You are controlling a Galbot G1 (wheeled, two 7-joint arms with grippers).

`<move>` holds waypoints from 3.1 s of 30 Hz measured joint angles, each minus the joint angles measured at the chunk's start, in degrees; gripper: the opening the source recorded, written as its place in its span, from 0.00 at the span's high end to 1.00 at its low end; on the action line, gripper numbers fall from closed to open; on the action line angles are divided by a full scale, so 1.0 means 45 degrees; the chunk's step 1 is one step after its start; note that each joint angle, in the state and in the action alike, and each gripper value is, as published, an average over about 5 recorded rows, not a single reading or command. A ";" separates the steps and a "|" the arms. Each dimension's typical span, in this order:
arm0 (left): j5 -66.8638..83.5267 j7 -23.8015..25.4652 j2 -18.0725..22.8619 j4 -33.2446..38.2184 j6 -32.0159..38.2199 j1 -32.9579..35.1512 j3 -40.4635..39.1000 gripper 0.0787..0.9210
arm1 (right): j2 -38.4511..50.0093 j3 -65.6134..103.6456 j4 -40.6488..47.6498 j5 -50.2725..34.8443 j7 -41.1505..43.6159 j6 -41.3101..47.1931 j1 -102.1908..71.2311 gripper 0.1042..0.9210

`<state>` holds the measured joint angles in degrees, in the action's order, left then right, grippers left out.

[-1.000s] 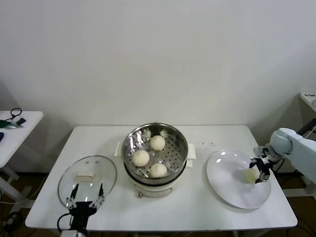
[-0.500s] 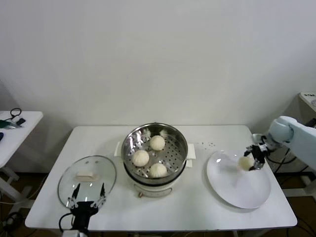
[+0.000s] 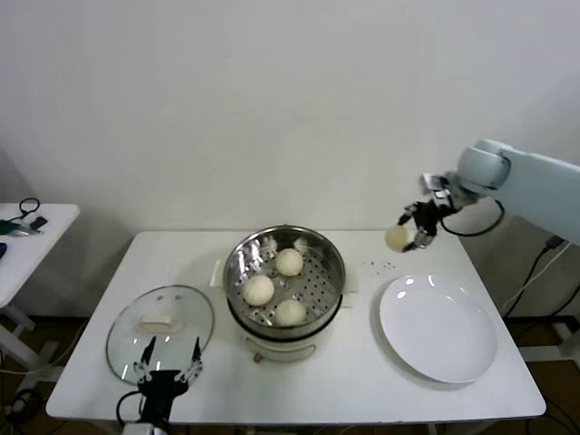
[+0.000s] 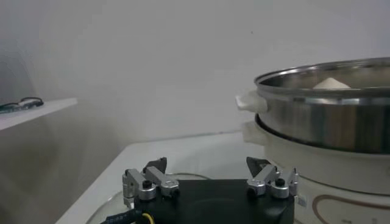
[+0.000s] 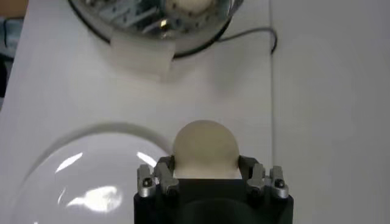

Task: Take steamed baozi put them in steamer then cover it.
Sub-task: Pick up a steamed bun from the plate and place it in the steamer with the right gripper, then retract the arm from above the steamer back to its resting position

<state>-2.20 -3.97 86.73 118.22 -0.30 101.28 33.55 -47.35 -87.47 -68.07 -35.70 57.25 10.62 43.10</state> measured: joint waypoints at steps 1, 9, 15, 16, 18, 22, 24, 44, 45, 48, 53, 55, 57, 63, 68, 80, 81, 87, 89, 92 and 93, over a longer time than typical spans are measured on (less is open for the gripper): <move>0.0023 0.0000 0.0000 -0.0006 0.0018 0.0016 -0.0002 0.12 | -0.0231 -0.0182 -0.0048 -0.0356 -0.0100 0.0084 0.0226 0.30; 0.0239 0.0005 -0.0061 -0.0138 0.0162 0.0133 0.0007 0.12 | -0.2045 -0.1485 -0.0471 -0.2696 -0.0883 0.0691 0.1349 0.30; 0.0335 -0.0004 -0.0185 -0.0272 0.0219 0.0045 0.0063 0.12 | -0.3190 -0.2224 -0.0716 -0.3711 -0.1445 0.1082 0.1527 0.30; 0.0351 -0.0004 -0.0208 -0.0285 0.0218 0.0029 0.0072 0.12 | -0.3374 -0.2336 -0.0724 -0.3846 -0.1516 0.1130 0.1529 0.30; 0.0374 -0.0004 -0.0246 -0.0304 0.0217 -0.0003 0.0081 0.12 | -0.3738 -0.2552 -0.0735 -0.4082 -0.1629 0.1223 0.1516 0.30; 0.0401 -0.0001 -0.0300 -0.0333 0.0232 -0.0038 0.0088 0.12 | -0.4404 -0.2922 -0.0768 -0.4421 -0.1825 0.1397 0.1424 0.30; 0.0423 0.0000 -0.0331 -0.0362 0.0253 -0.0037 0.0102 0.12 | -0.4699 -0.3081 -0.0798 -0.4544 -0.1914 0.1469 0.1349 0.31; 0.0540 -0.0001 -0.0420 -0.0540 0.0287 -0.0184 0.0160 0.12 | -0.5503 -0.3934 -0.1294 -0.4752 -0.2420 0.1875 0.0671 0.31; 0.0534 -0.0001 -0.0418 -0.0538 0.0284 -0.0184 0.0154 0.12 | -0.5506 -0.3954 -0.1299 -0.4744 -0.2418 0.1881 0.0672 0.31; 0.0515 -0.0001 -0.0411 -0.0533 0.0281 -0.0184 0.0142 0.12 | -0.5497 -0.4025 -0.1325 -0.4712 -0.2399 0.1893 0.0675 0.31; 0.0504 -0.0001 -0.0405 -0.0532 0.0279 -0.0182 0.0131 0.12 | -0.5503 -0.4133 -0.1348 -0.4659 -0.2431 0.1958 0.0655 0.30; 0.0501 -0.0001 -0.0406 -0.0534 0.0278 -0.0179 0.0130 0.12 | -0.5501 -0.4136 -0.1333 -0.4676 -0.2467 0.2012 0.0632 0.27; 0.0501 -0.0001 -0.0406 -0.0542 0.0280 -0.0172 0.0132 0.12 | -0.5499 -0.4123 -0.1320 -0.4699 -0.2482 0.2059 0.0621 0.21; 0.0502 -0.0005 -0.0406 -0.0559 0.0285 -0.0168 0.0138 0.12 | -0.5432 -0.4030 -0.1323 -0.4707 -0.2406 0.2095 0.0699 0.12; 0.0499 -0.0010 -0.0406 -0.0558 0.0286 -0.0182 0.0140 0.12 | -0.5273 -0.3876 -0.1335 -0.4724 -0.2277 0.2053 0.0802 0.12; 0.0400 -0.0030 -0.0467 -0.0479 0.0280 -0.0171 0.0179 0.12 | -0.4001 -0.3340 -0.1569 -0.5125 -0.2548 0.1252 0.1272 0.12; 0.0383 -0.0034 -0.0466 -0.0456 0.0275 -0.0176 0.0182 0.12 | -0.3802 -0.3333 -0.1647 -0.5148 -0.2694 0.1081 0.1319 0.12; 0.0264 -0.0045 -0.0450 -0.0366 0.0214 -0.0274 0.0191 0.12 | -0.2349 -0.3127 -0.2359 -0.5156 -0.4059 -0.0266 0.1352 0.12; 0.0239 -0.0060 -0.0443 -0.0364 0.0196 -0.0330 0.0236 0.12 | -0.1756 -0.2937 -0.2685 -0.5147 -0.4684 -0.0787 0.1230 0.12; 0.0198 -0.0102 -0.0414 -0.0348 0.0149 -0.0401 0.0330 0.12 | -0.0790 -0.2511 -0.3146 -0.5083 -0.5615 -0.1555 0.0852 0.12; 0.0178 -0.0114 -0.0401 -0.0335 0.0133 -0.0421 0.0361 0.12 | -0.0462 -0.2321 -0.3279 -0.5048 -0.5905 -0.1797 0.0672 0.12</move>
<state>-1.39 -4.48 84.93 116.71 0.30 99.39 35.17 -49.43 -97.92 -82.83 -58.42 30.68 2.54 46.12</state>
